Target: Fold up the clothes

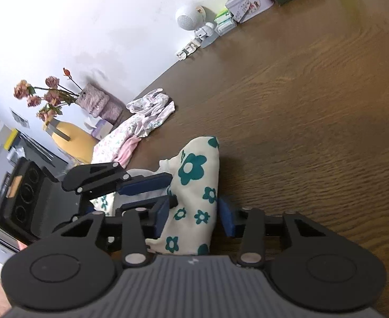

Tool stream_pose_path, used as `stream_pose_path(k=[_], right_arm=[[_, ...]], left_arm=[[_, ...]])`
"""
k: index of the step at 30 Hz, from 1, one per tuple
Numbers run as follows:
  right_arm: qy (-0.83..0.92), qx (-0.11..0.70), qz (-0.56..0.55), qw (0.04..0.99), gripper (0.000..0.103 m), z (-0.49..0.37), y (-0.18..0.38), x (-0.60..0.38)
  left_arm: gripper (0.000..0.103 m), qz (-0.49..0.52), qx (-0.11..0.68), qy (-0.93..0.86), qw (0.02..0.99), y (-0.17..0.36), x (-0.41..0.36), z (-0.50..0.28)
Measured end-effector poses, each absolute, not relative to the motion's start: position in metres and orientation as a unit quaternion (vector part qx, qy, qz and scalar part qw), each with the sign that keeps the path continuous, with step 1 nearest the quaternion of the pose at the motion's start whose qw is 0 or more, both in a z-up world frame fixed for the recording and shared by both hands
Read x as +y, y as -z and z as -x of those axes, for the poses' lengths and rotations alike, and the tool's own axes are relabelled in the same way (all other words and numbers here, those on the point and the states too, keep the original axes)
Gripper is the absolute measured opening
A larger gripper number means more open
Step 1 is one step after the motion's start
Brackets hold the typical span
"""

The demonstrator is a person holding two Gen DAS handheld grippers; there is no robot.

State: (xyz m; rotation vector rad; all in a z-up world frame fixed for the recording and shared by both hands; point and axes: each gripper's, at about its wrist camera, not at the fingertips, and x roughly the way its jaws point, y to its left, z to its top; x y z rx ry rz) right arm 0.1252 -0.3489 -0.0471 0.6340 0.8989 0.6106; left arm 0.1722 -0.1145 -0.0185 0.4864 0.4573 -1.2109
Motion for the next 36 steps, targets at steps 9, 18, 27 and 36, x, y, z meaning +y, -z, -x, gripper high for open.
stream_pose_path(k=[9, 18, 27, 36], right_arm=[[-0.277, 0.421, -0.319, 0.803, 0.032, -0.126, 0.052, -0.345], [-0.252, 0.424, -0.305, 0.815, 0.015, -0.121, 0.048, -0.339], [-0.214, 0.417, -0.206, 0.859, 0.013, -0.123, 0.006, -0.349], [-0.168, 0.396, -0.098, 0.898, 0.013, -0.121, -0.039, -0.358]], left_arm=[[0.019, -0.202, 0.210, 0.567, 0.771, 0.021, -0.106, -0.179], [0.025, -0.209, 0.210, 0.556, 0.777, 0.008, -0.102, -0.179], [0.024, -0.280, 0.190, 0.545, 0.767, -0.007, -0.106, -0.170], [0.024, -0.341, 0.195, 0.533, 0.749, 0.021, -0.153, -0.172]])
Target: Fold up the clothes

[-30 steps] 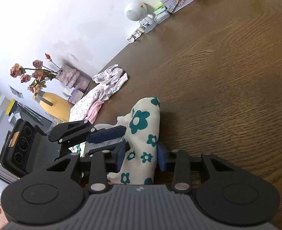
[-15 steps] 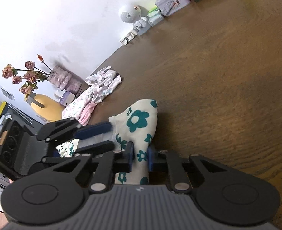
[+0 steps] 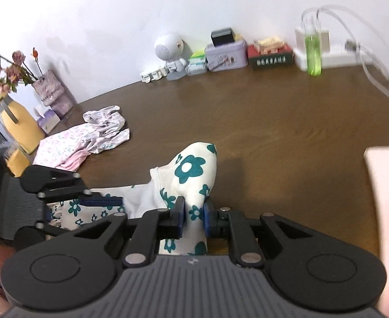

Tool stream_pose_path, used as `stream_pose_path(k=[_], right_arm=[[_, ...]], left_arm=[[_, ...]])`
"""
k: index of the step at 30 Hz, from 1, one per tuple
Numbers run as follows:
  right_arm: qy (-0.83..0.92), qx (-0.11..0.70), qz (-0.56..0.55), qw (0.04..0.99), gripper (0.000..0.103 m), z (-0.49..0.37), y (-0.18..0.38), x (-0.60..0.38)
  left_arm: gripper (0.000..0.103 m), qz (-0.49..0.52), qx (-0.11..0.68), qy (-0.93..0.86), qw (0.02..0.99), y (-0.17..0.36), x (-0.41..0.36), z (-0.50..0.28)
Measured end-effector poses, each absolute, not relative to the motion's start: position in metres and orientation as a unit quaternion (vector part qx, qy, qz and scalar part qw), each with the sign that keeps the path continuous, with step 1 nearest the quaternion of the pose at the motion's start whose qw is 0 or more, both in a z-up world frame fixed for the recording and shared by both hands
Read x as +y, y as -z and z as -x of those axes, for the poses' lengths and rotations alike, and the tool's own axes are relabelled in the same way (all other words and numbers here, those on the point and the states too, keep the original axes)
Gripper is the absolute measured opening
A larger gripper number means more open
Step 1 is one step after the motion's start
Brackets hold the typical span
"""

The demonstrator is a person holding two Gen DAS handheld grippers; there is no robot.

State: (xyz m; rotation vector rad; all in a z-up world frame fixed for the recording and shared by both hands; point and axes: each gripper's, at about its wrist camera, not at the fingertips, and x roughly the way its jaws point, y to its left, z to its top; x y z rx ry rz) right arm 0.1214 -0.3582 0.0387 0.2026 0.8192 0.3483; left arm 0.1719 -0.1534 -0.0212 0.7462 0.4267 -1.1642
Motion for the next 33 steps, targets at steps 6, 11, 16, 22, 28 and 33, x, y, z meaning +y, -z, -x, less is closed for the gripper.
stream_pose_path(k=[6, 11, 16, 22, 28, 33], right_arm=[[-0.167, 0.365, -0.015, 0.916, 0.012, -0.115, -0.061, -0.333], [-0.196, 0.350, 0.043, 0.915, 0.012, -0.112, -0.072, -0.298], [-0.201, 0.341, 0.102, 0.913, 0.011, -0.104, -0.072, -0.266], [-0.204, 0.339, 0.167, 0.903, 0.012, -0.099, -0.072, -0.239], [-0.232, 0.351, 0.242, 0.874, 0.012, -0.104, -0.059, -0.194], [-0.260, 0.361, 0.265, 0.856, 0.012, -0.107, -0.043, -0.166]], left_arm=[[0.022, -0.324, 0.197, 0.533, 0.757, 0.028, -0.171, -0.180], [0.024, -0.307, 0.199, 0.530, 0.765, 0.030, -0.173, -0.185], [0.037, -0.288, 0.201, 0.529, 0.772, 0.012, -0.143, -0.183], [0.037, -0.280, 0.206, 0.516, 0.783, -0.004, -0.101, -0.179], [0.033, -0.286, 0.208, 0.510, 0.784, -0.007, -0.088, -0.173], [0.033, -0.269, 0.201, 0.498, 0.800, -0.018, -0.062, -0.174]])
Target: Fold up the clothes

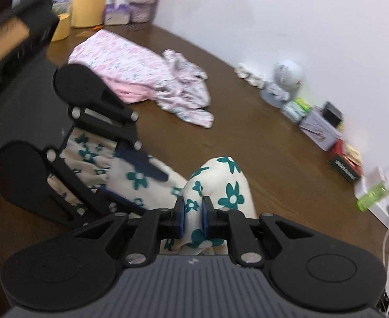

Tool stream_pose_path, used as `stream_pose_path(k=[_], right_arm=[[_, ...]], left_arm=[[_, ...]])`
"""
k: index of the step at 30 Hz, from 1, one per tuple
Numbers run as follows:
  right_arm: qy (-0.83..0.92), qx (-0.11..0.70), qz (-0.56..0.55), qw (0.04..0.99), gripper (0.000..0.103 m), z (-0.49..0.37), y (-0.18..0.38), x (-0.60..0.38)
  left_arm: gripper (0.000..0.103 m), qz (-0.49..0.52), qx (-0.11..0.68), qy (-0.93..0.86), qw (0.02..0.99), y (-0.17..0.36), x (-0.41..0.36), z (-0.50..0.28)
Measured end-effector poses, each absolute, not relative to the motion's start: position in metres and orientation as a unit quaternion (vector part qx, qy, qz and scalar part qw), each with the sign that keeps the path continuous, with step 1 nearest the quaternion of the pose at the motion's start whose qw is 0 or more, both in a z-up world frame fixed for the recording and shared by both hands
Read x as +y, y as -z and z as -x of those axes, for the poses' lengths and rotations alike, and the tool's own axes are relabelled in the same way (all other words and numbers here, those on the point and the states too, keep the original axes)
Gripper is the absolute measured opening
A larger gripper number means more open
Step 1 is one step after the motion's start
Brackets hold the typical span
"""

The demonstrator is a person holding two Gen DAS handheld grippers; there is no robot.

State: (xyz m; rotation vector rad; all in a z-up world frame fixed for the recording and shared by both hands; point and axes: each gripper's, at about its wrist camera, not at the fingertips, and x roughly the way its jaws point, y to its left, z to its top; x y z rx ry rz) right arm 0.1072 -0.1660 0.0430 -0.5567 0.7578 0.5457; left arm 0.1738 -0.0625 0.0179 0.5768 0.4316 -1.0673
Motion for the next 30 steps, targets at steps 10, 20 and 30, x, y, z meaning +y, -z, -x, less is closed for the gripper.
stream_pose_path(k=[10, 20, 30], right_arm=[[-0.281, 0.381, 0.253, 0.844, 0.014, -0.110, -0.018, -0.156], [-0.284, 0.369, 0.225, 0.856, 0.025, -0.102, -0.009, -0.158], [-0.260, 0.324, 0.168, 0.894, 0.011, -0.101, -0.051, -0.195]], left_arm=[[0.031, -0.224, 0.193, 0.475, 0.829, -0.040, -0.036, -0.191], [0.019, -0.224, 0.192, 0.494, 0.818, -0.046, -0.069, -0.195], [0.019, -0.264, 0.245, 0.496, 0.790, -0.026, -0.043, -0.197]])
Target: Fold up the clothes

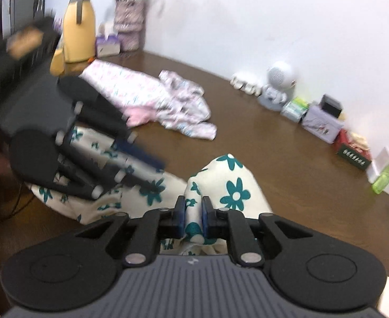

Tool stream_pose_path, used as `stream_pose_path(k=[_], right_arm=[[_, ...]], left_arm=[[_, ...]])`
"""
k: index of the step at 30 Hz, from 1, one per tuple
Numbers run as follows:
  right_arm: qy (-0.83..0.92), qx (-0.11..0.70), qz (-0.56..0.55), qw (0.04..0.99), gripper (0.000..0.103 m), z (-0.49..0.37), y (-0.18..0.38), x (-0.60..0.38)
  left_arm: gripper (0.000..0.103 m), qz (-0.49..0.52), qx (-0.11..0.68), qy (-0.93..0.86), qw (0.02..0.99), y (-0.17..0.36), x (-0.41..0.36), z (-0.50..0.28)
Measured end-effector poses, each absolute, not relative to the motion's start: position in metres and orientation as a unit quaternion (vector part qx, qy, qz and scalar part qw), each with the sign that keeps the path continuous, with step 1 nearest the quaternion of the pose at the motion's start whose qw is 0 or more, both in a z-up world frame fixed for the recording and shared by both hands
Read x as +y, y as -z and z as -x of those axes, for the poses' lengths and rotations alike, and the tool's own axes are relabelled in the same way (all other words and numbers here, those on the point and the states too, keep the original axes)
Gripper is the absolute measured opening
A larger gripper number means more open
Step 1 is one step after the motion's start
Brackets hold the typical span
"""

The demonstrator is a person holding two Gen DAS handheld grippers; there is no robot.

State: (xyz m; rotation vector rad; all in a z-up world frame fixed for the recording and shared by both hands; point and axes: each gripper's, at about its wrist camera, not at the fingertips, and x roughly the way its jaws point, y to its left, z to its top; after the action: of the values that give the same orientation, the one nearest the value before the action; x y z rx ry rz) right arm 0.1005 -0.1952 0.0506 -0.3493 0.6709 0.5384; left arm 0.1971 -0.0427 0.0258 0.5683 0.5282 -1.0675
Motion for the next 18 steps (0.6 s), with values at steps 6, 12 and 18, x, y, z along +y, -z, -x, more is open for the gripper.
stream_pose_path(k=[6, 12, 18], right_arm=[[-0.299, 0.328, 0.218, 0.869, 0.011, -0.101, -0.049, -0.169], [-0.322, 0.343, 0.220, 0.855, 0.011, -0.101, -0.034, -0.150], [-0.328, 0.360, 0.211, 0.848, 0.012, -0.102, -0.019, -0.147]], left_arm=[[0.019, -0.271, 0.263, 0.496, 0.781, -0.010, -0.047, -0.204], [0.019, -0.251, 0.268, 0.501, 0.784, -0.007, -0.042, -0.210], [0.022, -0.251, 0.249, 0.486, 0.800, -0.022, -0.028, -0.208]])
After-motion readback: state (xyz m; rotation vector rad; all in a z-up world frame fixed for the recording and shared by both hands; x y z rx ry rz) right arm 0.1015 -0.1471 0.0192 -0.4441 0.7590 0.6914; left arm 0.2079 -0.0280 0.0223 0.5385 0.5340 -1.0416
